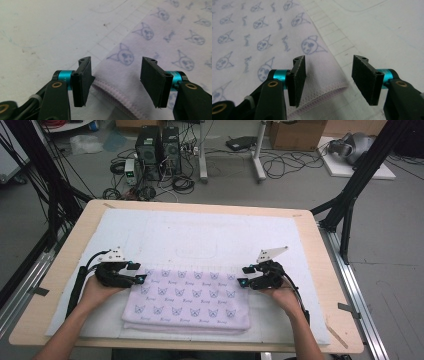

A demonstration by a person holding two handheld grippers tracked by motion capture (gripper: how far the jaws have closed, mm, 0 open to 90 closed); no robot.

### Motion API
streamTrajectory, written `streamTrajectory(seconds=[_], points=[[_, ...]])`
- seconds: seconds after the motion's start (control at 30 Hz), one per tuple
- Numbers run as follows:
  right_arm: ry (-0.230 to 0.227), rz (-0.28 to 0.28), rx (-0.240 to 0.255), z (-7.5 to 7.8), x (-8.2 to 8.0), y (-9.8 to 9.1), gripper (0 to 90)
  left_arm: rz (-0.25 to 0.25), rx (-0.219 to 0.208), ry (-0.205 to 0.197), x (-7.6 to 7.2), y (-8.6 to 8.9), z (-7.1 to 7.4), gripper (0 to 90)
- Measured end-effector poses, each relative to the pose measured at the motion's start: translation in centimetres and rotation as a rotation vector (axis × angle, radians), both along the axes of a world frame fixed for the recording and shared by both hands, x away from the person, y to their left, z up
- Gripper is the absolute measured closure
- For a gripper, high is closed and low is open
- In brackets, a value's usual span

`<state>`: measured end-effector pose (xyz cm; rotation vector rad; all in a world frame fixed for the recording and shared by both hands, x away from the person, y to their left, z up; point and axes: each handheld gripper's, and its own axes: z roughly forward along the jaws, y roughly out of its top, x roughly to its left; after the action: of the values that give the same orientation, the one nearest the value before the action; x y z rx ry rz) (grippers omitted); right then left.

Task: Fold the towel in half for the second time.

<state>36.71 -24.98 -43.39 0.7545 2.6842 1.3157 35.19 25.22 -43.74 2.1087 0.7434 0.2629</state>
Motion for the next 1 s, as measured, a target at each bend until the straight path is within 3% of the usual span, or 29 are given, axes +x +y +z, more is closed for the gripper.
streamTrajectory(seconds=[0.1, 0.17, 0.33, 0.57, 0.7, 0.73, 0.8, 0.87, 0.9, 0.93, 1.0], points=[[0.032, 0.052, -0.02, -0.5, 0.1, 0.5, 67.1, -0.033, 0.013, 0.012, 0.2, -0.1, -0.4, 61.9], [0.036, 0.075, -0.021, -0.6, 0.2, 0.8, 78.1, -0.04, 0.023, -0.007, 0.1, -0.2, -0.3, 73.3], [0.011, 0.059, -0.025, 0.1, 0.3, 0.7, 82.8, 0.001, 0.029, -0.053, 0.3, -0.5, 0.4, 81.6], [-0.081, -0.027, -0.039, 3.4, 3.2, 0.1, 83.4, 0.08, 0.011, -0.129, 3.0, -1.1, 2.9, 82.1], [-0.102, -0.07, -0.046, 5.1, 5.9, 0.1, 83.4, 0.112, 0.026, -0.147, 5.9, -1.3, 4.8, 82.1], [-0.103, -0.082, -0.047, 5.4, 6.5, 0.2, 83.4, 0.112, 0.026, -0.147, 5.9, -1.3, 4.8, 82.0], [-0.117, -0.101, -0.049, 5.8, 7.8, 0.2, 83.2, 0.141, 0.021, -0.173, 8.1, -1.5, 5.7, 81.8], [-0.131, -0.128, -0.036, 5.7, 9.1, 0.0, 77.5, 0.188, 0.042, -0.16, 9.7, -1.5, 5.2, 77.0], [-0.122, -0.167, -0.017, 5.3, 9.9, -0.1, 66.8, 0.219, 0.058, -0.149, 10.3, -1.4, 4.8, 67.5], [-0.099, -0.191, -0.006, 4.8, 10.3, -0.1, 65.2, 0.238, 0.058, -0.128, 10.6, -1.1, 4.4, 61.5], [-0.055, -0.195, 0.004, 4.0, 10.5, -0.2, 61.6, 0.228, 0.036, -0.083, 10.7, -0.4, 3.8, 56.1]])
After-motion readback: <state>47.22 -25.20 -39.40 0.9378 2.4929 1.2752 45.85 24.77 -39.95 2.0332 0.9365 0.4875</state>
